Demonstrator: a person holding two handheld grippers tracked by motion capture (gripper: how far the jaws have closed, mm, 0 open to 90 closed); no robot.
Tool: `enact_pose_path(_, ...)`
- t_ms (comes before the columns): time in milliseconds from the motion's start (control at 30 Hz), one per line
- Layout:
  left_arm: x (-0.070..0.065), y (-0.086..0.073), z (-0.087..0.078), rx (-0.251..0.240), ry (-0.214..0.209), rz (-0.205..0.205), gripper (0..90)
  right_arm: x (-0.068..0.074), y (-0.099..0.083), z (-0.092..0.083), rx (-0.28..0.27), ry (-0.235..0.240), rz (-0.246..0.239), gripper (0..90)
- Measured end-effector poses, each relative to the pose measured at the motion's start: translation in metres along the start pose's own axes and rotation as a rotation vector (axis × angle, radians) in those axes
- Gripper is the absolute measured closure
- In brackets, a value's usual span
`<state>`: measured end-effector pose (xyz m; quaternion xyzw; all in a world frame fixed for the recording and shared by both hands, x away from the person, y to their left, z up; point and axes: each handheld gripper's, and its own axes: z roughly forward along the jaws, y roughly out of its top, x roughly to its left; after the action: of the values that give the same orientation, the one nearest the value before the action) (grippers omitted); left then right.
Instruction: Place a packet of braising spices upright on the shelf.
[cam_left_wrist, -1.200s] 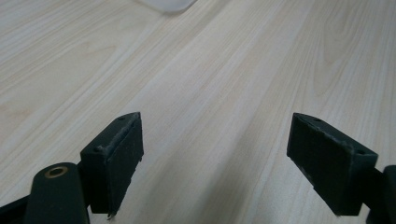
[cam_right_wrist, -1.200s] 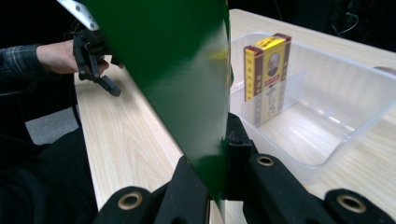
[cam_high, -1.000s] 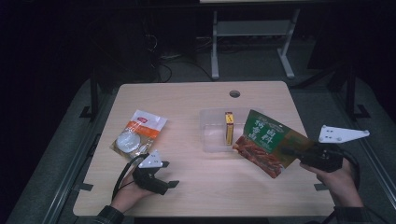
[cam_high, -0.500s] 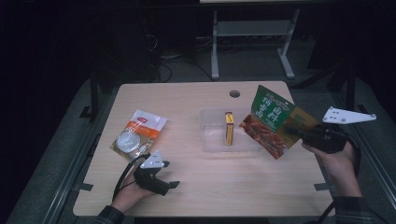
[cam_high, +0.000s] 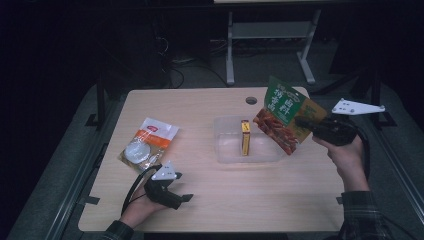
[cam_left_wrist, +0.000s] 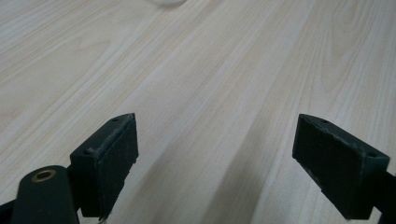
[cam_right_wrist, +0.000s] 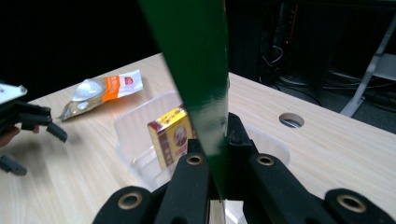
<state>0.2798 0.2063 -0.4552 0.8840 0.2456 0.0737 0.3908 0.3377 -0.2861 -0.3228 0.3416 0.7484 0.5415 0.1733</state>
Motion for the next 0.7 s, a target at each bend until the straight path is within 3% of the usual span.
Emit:
enact_pose_path(300,-0.001,0.0,0.002,0.008,-0.005,0.001,13.6,-0.007,0.005,0.03,0.01,-0.001,0.006,89.6)
enact_pose_path(700,-0.002,0.0,0.004,0.016,-0.014,0.006,13.8,-0.011,-0.007,0.048,0.07,-0.021,0.004,89.5)
